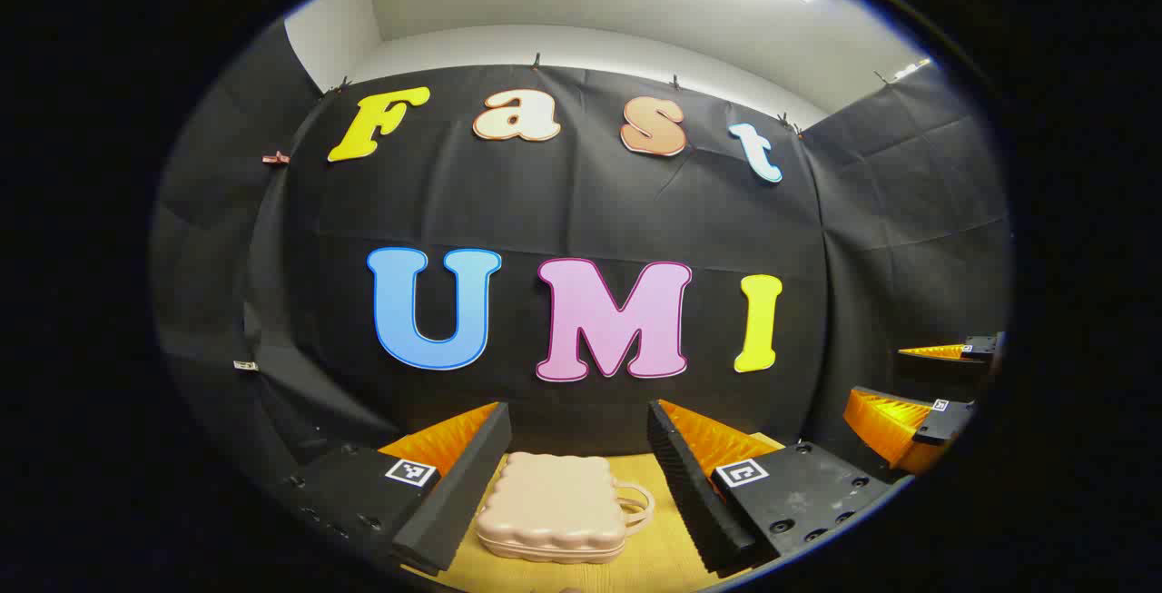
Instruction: First open the suitcase, pack the skin care products into it, and then close the suitcase.
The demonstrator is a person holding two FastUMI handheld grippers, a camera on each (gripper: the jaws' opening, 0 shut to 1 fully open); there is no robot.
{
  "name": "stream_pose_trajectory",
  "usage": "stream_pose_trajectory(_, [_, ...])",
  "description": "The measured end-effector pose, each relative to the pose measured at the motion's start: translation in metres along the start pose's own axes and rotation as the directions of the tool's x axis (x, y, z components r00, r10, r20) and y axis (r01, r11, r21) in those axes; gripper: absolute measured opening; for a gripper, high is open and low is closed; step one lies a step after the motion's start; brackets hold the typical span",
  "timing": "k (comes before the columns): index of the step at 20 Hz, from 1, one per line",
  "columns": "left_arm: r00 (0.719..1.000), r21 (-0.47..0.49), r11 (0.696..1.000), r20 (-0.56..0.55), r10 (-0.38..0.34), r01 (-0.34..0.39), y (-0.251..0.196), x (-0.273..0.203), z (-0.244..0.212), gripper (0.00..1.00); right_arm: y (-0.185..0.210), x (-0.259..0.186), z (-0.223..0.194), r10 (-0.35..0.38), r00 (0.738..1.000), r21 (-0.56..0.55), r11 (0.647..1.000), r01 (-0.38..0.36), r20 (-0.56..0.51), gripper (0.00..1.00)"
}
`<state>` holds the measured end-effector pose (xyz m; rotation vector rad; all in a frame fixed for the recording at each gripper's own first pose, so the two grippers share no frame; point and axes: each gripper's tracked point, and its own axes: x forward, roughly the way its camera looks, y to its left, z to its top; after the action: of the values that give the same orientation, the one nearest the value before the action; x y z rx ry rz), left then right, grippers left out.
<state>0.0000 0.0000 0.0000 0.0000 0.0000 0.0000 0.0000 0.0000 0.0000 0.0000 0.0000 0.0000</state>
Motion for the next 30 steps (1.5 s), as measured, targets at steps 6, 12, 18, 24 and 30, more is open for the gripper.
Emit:
stream_pose_trajectory(6, [1.0,-0.009,1.0,-0.008,0.004,-0.004,-0.013,0.027,-0.007,0.96,-0.018,0.025,-0.004,-0.016,0.999,0.083,0.996,0.02,-0.043,0.96])
stream_pose_trajectory(12, [0.999,0.012,1.0,-0.042,-0.008,0.008,-0.024,0.036,-0.022,0.96,-0.022,0.038,-0.025,0.001,0.996,0.1,0.995,0.008,-0.093,0.97])
stream_pose_trajectory(18, [0.997,0.014,0.999,-0.064,-0.035,0.036,-0.035,0.044,-0.034,0.96,-0.028,0.047,-0.031,-0.008,0.995,0.084,0.996,0.017,-0.103,0.97])
stream_pose_trajectory(24, [0.97,-0.014,0.988,-0.185,-0.156,0.156,-0.073,0.084,-0.087,0.96,-0.055,0.051,-0.034,-0.051,0.993,0.058,0.997,0.057,-0.106,0.96])
stream_pose_trajectory(30, [0.916,-0.038,0.973,-0.333,-0.225,0.226,-0.123,0.155,-0.176,0.96,-0.086,0.065,-0.056,-0.071,0.989,0.016,0.997,0.074,-0.131,0.96])
